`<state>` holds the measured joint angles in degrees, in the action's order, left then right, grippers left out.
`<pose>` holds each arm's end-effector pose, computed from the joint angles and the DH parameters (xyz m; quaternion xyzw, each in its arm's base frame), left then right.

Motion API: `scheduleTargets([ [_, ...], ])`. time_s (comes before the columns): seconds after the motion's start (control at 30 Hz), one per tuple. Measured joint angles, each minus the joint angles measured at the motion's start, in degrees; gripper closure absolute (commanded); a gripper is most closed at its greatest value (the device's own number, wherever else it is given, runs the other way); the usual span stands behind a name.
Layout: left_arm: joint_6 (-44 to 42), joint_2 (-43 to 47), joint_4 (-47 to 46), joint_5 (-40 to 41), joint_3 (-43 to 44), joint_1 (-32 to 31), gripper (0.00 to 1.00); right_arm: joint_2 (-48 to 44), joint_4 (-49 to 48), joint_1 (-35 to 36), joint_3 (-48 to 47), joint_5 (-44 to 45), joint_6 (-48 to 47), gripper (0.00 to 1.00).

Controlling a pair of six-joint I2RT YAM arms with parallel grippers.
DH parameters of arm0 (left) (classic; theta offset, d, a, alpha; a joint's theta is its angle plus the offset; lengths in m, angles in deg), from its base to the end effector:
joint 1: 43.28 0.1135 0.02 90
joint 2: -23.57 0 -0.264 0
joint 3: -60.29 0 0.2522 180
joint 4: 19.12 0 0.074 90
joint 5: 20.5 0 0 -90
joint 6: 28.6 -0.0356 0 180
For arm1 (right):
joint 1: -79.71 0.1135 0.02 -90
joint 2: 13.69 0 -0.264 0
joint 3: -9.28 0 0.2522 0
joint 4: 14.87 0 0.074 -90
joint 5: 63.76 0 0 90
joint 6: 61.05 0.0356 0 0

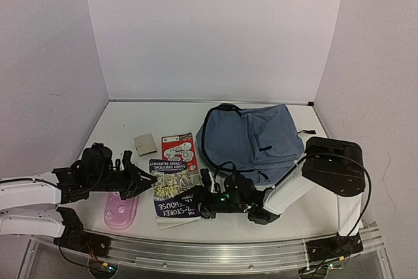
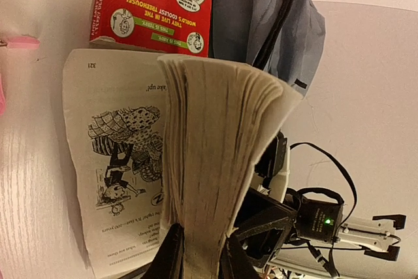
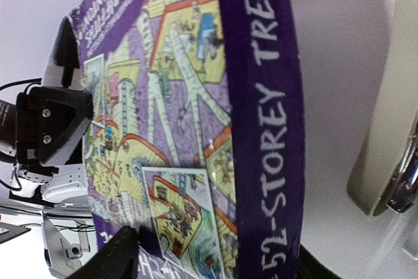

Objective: Pack the student bag
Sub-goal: Pick up the book from the center of the board.

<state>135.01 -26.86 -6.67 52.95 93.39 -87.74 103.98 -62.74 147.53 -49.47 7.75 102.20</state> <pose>0.1260 -0.1378 0.1882 -0.1455 0.8467 -0.4897 0.1487 0.1325 0.3548 0.1107 -0.0659 0.7659 0.6329 0.0922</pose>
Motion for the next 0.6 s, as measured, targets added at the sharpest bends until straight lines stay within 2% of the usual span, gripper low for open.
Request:
scheduleTargets([
  [0.1,-0.01,-0.01,-0.72,-0.31,0.00,-0.01,1.00,-0.06,-3.13,-0.03,0.96,-0.55,-0.36,0.62],
  [0.17,-0.05,-0.26,-1.00,-0.40,0.00,0.01,1.00,-0.41,-4.29,-0.10,1.72,-0.63,-0.98,0.76],
  [0.2,-0.07,-0.62,-1.31,-0.50,0.00,0.01,0.96,-0.79,-4.41,-0.20,2.04,-0.61,-1.27,0.82],
  [0.23,-0.13,-1.02,-1.56,-0.54,0.00,0.02,0.89,-1.51,-4.54,-0.33,2.44,-0.52,-1.51,0.87],
  [0.33,-0.98,-2.46,-1.63,-0.53,0.15,0.16,0.52,-4.50,-4.06,-0.66,3.53,-0.60,-1.96,0.97],
  [0.4,-2.39,-2.74,-0.36,-0.77,1.02,0.16,0.27,-6.65,-3.21,-0.69,4.05,-0.65,-3.03,1.00],
  [0.47,-3.65,-2.84,2.33,-1.17,2.84,0.25,0.08,-8.90,-1.54,-0.81,4.29,-0.52,-4.23,1.00],
  [0.53,-5.55,-2.80,5.57,-1.53,5.54,0.83,0.01,-12.65,3.33,-0.98,4.36,-0.01,-6.76,1.00],
  [0.6,-7.51,-2.69,8.85,-1.64,8.45,1.97,0.00,-16.44,9.35,-1.17,4.04,0.87,-9.58,1.00],
])
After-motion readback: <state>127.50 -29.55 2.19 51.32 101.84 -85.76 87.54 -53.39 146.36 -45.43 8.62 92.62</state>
